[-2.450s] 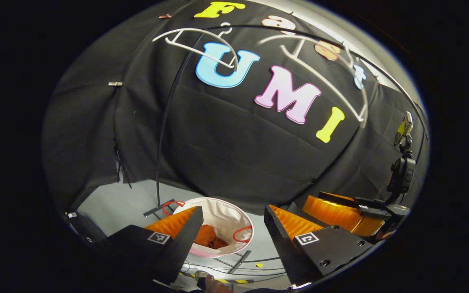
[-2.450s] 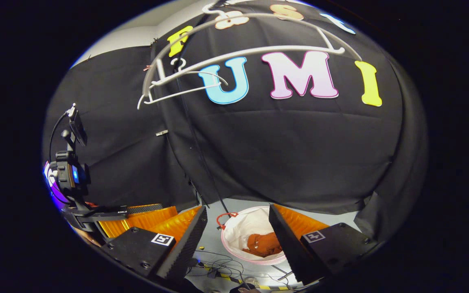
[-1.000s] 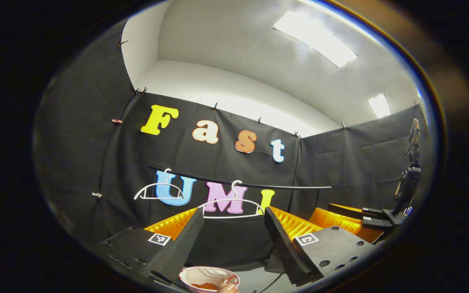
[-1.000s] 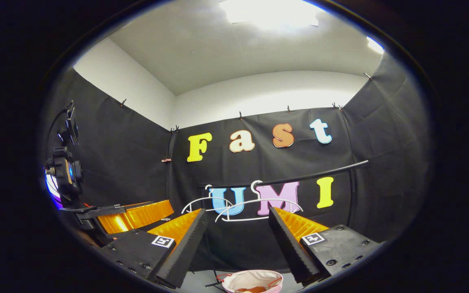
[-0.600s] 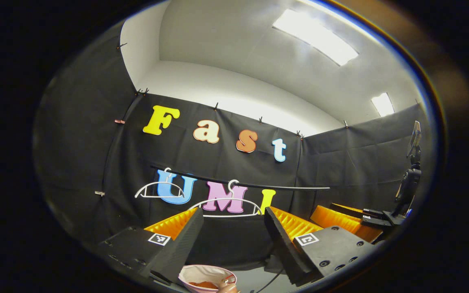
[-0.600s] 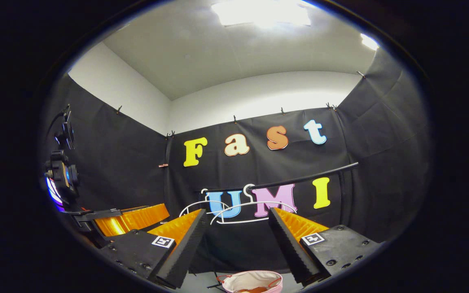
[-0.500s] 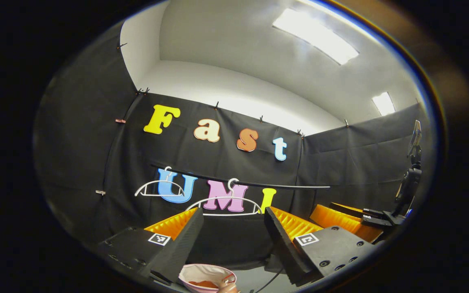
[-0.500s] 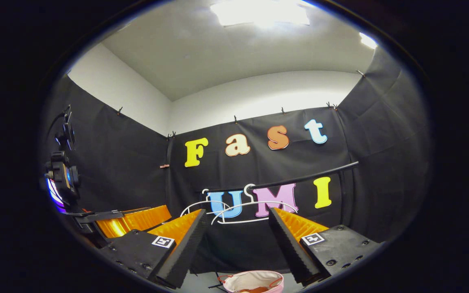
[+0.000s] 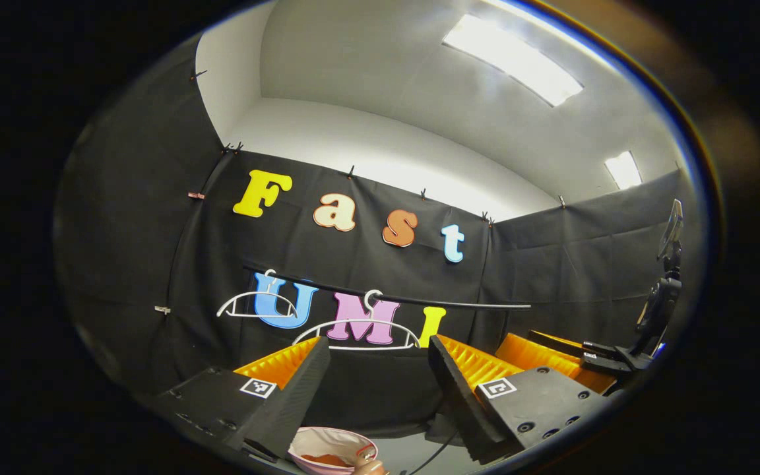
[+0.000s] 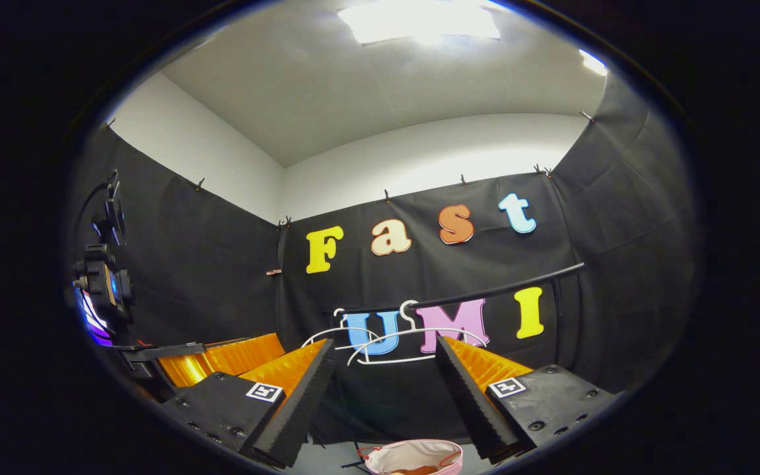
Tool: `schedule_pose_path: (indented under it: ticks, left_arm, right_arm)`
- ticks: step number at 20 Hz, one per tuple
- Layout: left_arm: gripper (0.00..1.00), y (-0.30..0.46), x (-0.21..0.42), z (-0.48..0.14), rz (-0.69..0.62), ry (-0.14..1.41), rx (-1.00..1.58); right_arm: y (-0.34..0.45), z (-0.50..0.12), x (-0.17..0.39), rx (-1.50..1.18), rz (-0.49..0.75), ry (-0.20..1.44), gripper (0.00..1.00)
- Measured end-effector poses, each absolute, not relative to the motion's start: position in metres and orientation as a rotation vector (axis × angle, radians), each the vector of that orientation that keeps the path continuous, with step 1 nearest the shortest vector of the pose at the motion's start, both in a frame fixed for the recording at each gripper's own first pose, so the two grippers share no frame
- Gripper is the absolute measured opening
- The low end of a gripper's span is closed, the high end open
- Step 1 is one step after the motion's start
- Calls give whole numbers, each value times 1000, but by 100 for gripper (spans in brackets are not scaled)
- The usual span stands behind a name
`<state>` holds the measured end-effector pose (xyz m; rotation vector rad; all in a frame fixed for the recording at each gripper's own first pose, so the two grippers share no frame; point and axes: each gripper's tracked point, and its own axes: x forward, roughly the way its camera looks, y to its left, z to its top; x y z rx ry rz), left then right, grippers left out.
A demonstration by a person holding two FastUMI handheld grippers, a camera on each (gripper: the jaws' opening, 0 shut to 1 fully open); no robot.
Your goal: Grasp the clothes on the hanger with both hands and then place them into the laundry hamper below.
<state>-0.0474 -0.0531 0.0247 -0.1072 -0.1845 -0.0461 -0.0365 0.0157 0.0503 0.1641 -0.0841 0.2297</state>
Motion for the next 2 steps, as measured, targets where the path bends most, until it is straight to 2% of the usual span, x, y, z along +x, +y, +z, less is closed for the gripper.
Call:
schedule_pose_path:
  ticks: [1, 2]
  left_arm:
    - [95, -52, -48, 24, -44, -185, -107]
    - [95, -53, -50, 25, -42, -184, -105]
  right_arm:
    - [15, 50, -37, 169, 232, -82, 97]
    - [15, 49, -38, 175, 231, -76, 92]
